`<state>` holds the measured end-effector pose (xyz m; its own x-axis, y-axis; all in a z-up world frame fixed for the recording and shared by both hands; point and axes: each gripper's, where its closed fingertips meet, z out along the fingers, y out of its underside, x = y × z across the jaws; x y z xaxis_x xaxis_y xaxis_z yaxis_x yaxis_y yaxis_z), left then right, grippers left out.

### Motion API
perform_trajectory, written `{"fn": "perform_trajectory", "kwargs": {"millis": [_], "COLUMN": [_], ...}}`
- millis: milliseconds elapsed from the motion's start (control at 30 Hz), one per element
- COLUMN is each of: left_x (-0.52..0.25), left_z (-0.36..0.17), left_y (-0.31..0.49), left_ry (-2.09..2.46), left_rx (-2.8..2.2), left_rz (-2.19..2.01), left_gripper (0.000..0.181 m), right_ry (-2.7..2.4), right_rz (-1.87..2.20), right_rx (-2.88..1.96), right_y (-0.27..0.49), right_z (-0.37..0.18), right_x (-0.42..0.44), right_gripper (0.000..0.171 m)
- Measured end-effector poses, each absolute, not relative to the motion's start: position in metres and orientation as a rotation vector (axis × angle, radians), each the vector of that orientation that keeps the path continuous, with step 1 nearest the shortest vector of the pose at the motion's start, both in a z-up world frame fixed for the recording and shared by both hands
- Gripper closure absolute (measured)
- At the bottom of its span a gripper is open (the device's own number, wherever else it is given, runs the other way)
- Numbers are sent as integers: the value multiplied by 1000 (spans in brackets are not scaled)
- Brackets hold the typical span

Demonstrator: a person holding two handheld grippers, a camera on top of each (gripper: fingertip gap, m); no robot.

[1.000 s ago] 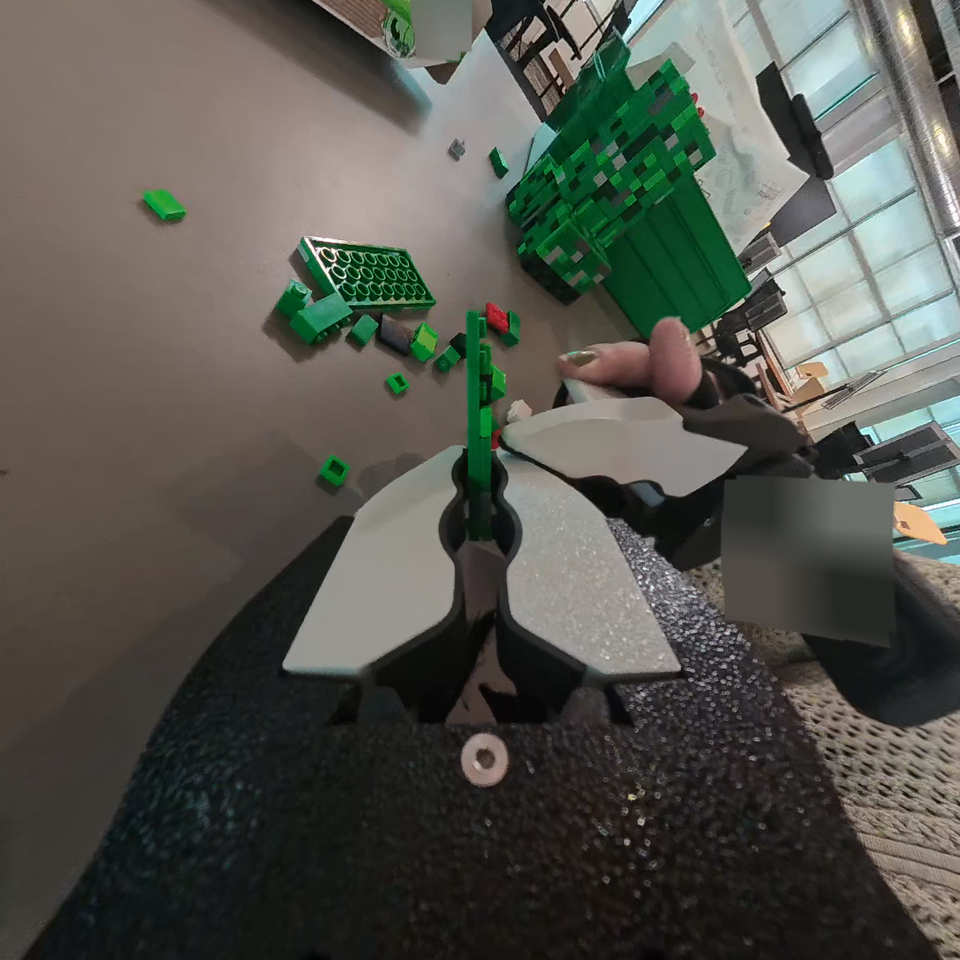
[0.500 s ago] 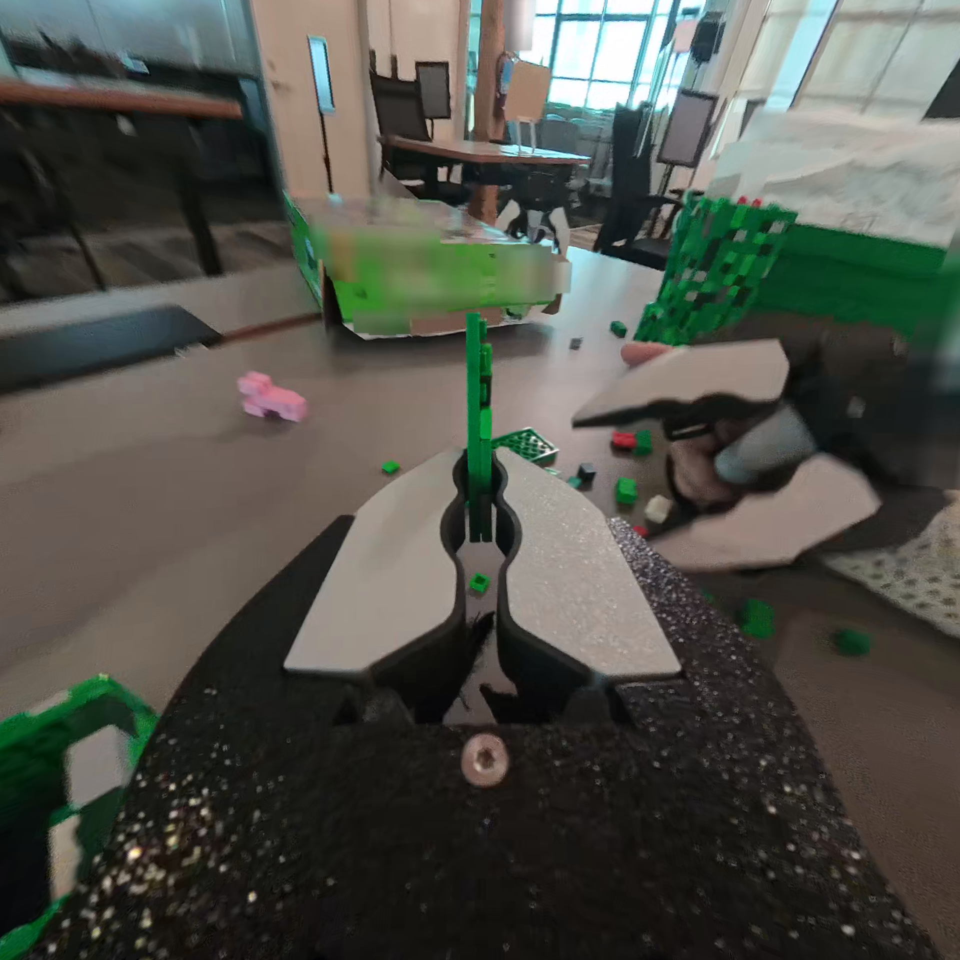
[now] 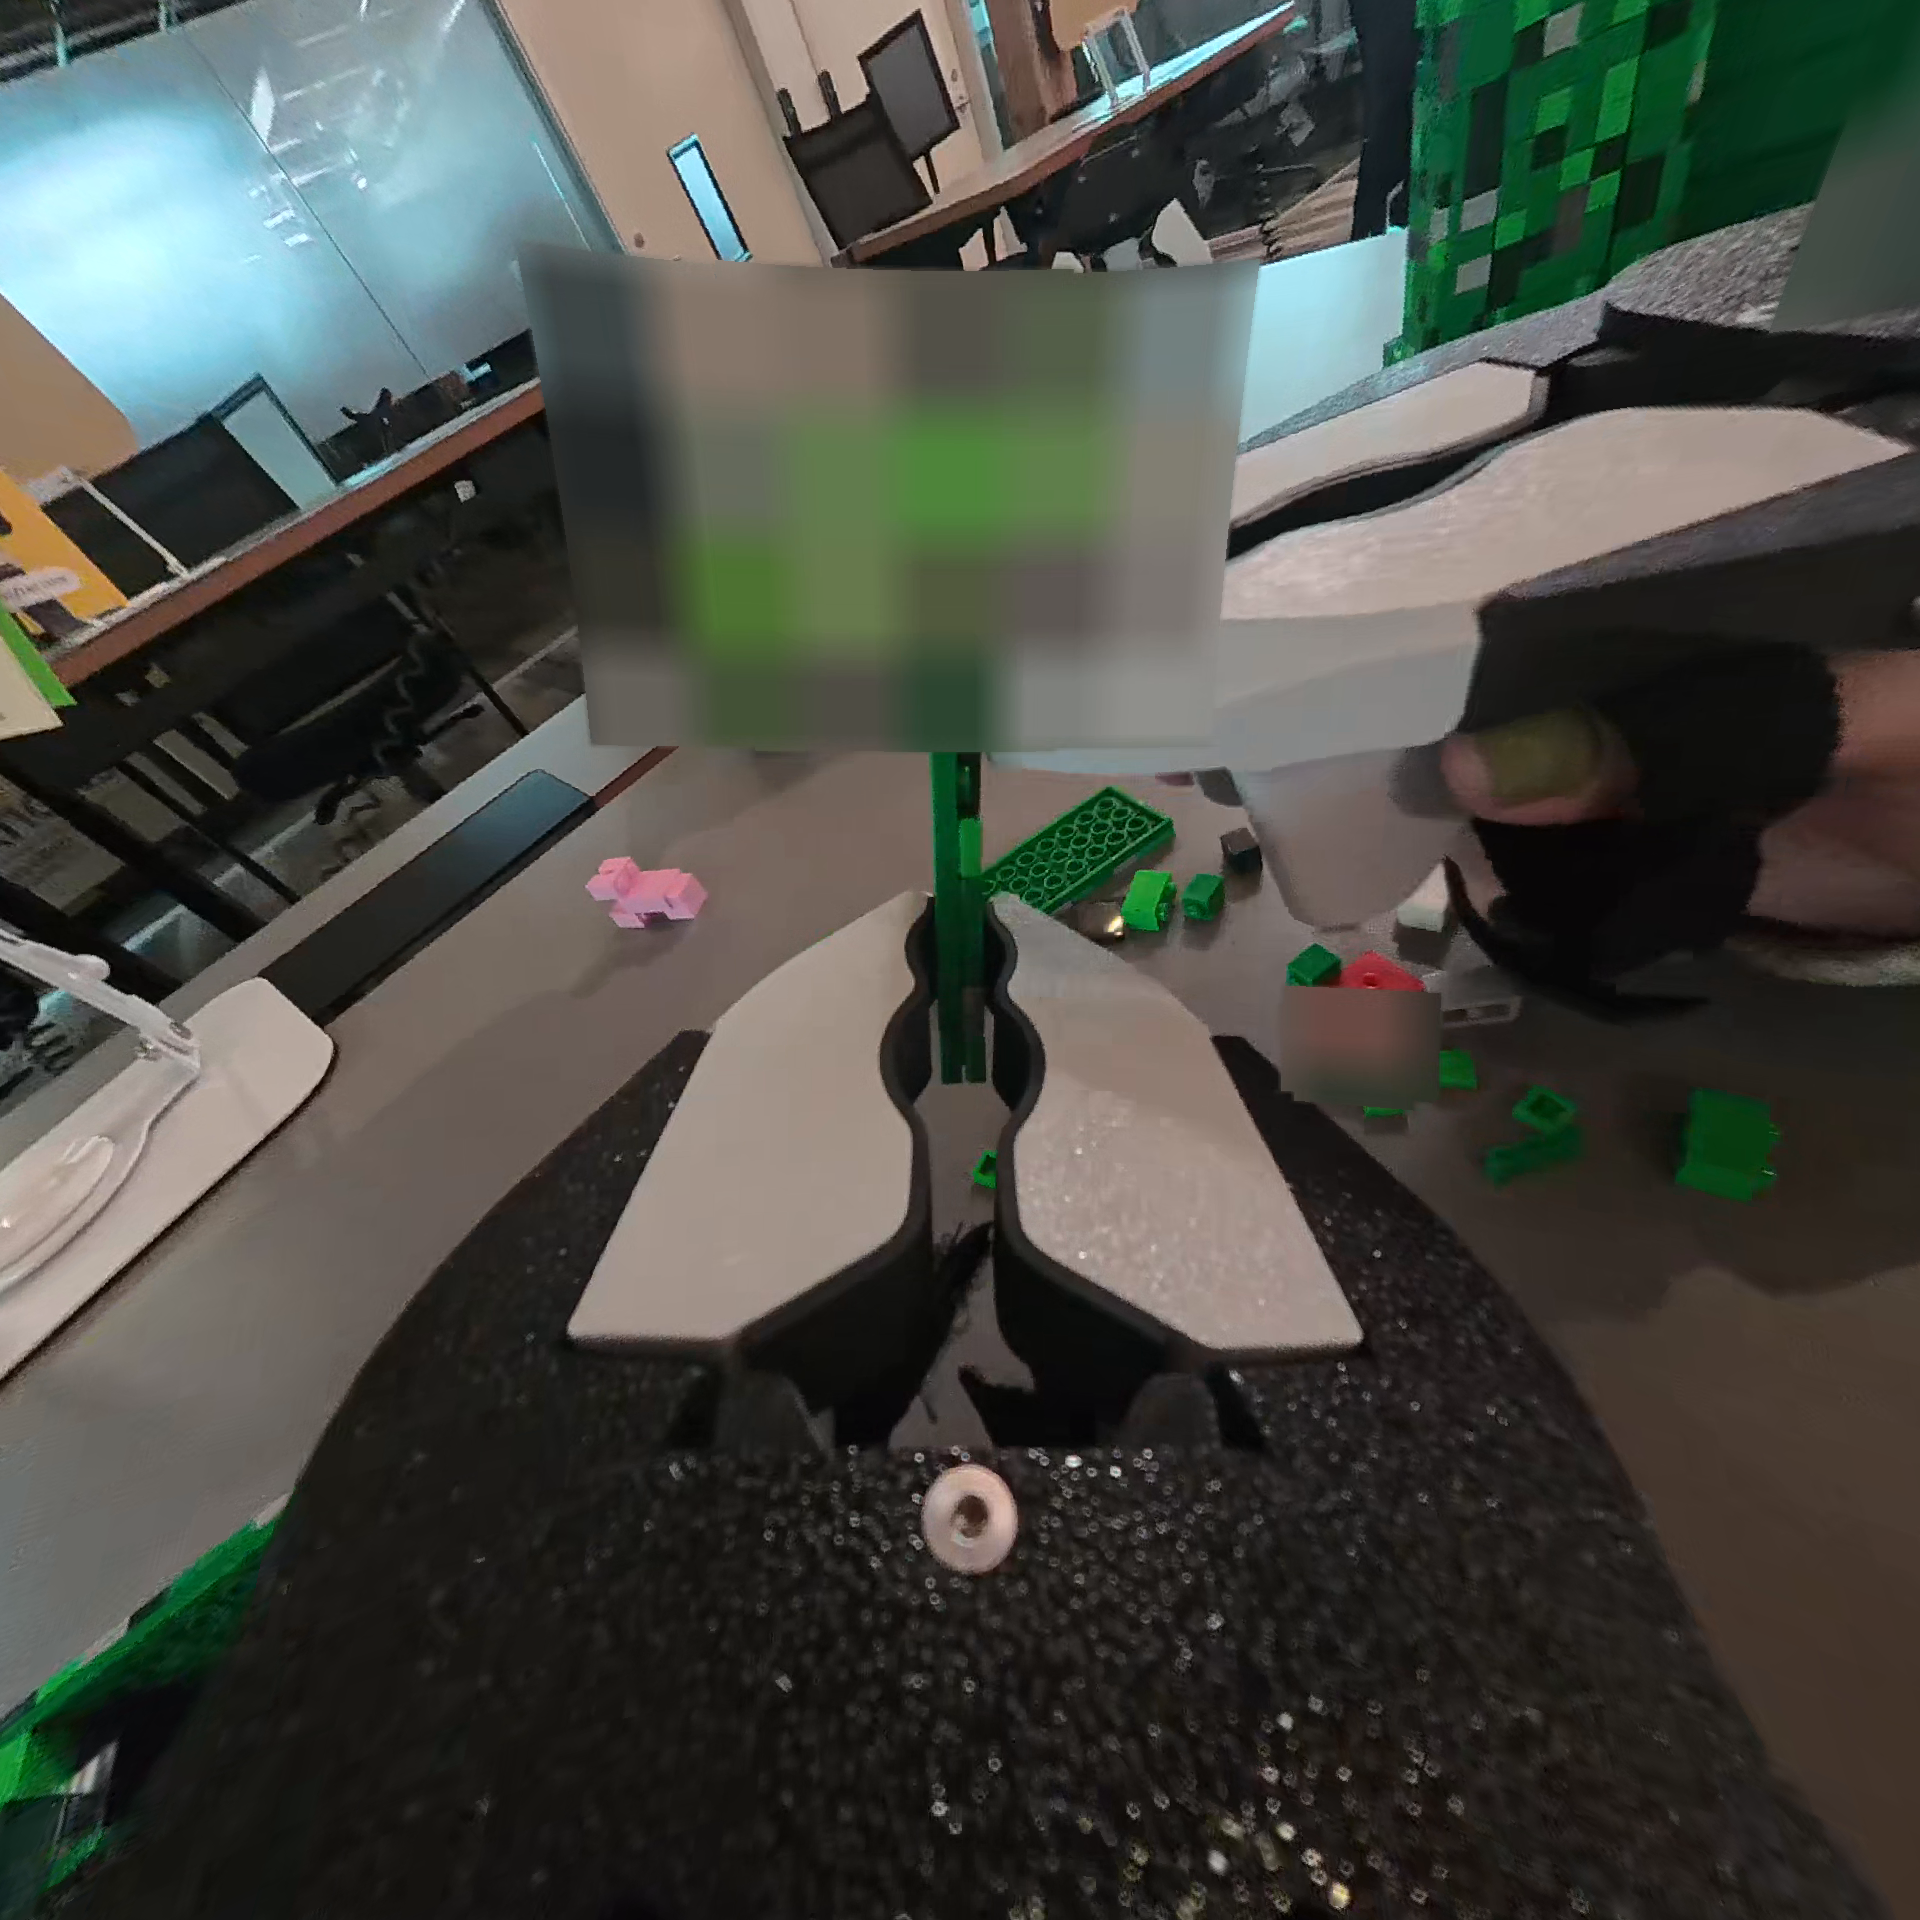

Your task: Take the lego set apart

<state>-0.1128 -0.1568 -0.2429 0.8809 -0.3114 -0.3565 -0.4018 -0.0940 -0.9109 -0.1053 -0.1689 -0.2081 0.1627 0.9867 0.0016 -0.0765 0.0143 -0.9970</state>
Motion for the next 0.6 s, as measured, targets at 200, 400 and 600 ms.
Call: {"fn": "perform_trajectory", "kwargs": {"millis": [200, 400, 600], "left_x": [-107, -104, -102], "left_z": [-236, -232, -230], "left_y": [-160, -162, -166], "left_ry": [645, 667, 764], "left_rx": [-1609, -1593, -1518], "left_rz": [158, 217, 272], "left_gripper": [174, 174, 172], "right_ry": [-1011, -1066, -1122], "right_rz": [1167, 871, 808], "right_rx": [-1172, -1063, -1026], "right_y": [-173, -176, -181], "right_z": [-200, -197, -194], "right_x": [-101, -100, -99], "right_gripper": [161, 160, 160]}}
